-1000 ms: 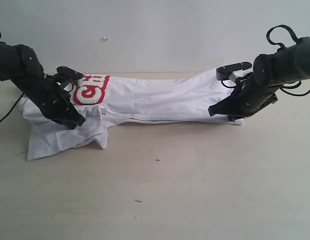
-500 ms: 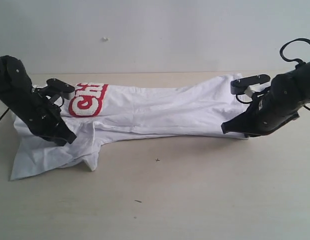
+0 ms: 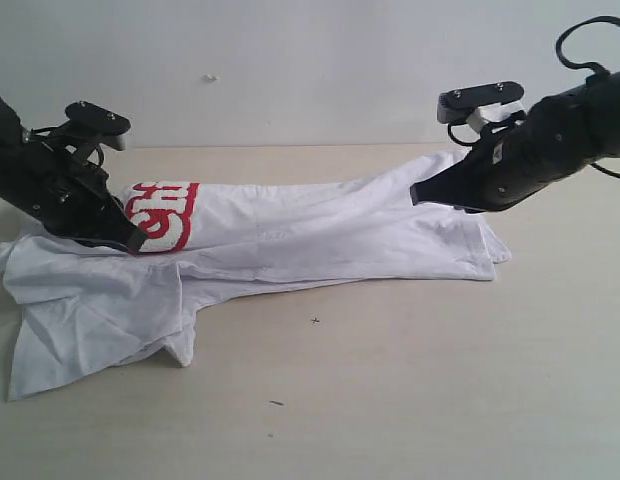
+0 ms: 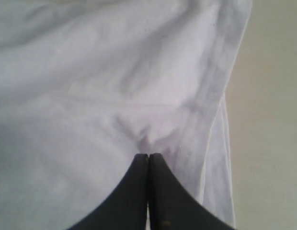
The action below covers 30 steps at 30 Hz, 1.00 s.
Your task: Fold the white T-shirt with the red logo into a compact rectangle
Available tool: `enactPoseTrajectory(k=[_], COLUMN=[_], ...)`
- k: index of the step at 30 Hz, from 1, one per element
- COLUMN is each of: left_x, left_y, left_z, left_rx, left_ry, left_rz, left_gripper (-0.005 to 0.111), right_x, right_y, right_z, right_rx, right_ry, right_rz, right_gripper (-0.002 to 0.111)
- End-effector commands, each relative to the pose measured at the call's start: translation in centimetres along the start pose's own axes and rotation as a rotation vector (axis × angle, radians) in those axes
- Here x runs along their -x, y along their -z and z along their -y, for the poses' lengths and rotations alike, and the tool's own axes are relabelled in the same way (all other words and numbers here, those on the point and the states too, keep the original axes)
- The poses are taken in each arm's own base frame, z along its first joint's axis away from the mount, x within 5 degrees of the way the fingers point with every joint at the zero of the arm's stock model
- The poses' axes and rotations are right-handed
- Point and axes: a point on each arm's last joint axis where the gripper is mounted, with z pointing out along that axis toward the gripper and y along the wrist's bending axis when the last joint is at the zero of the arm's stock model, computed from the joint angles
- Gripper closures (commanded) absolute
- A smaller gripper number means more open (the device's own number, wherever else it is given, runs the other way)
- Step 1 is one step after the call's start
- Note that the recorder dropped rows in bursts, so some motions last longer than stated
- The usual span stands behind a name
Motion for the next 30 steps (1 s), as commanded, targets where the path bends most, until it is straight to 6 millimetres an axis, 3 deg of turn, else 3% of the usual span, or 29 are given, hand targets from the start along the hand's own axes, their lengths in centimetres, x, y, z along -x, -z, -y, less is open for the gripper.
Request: enactPoseTrajectory(k=[1,7,10,15,22,30], left_x=[-0.5,-1.1,-3.1,-5.7,-6.2,-9.3], left_y=[-1.6,-2.7,-4.2,-6.0,-6.1,-5.8], left_z=[-0.2,-0.2,0.0,0.3,0.5,2.3], left_rx=[-0.004,-0.024,-0.051,-0.031,-0.033,-0.15], left_ry=[0.016,0.014,0.002,0.019,0.069,0.137], left_rz=[-0.027,-0.072,-0.197,-0.241,-0.261,-0.456], left_gripper=[0.107,0.107,0.107,0.107,0.107,0.107], right_x=[0.0,-1.4,-3.0,-5.1,-8.4,-9.3], right_y=[-3.3,-5.6,-5.8,-4.7,-3.1,0.9], right_z=[0.2,0.6,0.8,0.7,0.7,0.9], right_rx=[-0.032,-0.064,-0.081,-0.053,-0.052,-0.053], right_ry=[0.021,0.045,0.059,0.051,0.034,0.013], right_rz=[-0.106,-0.219,-0.305,-0.279,-0.346,-0.316], right_gripper=[0.108,0.108,0.108,0.108,0.108,0.108])
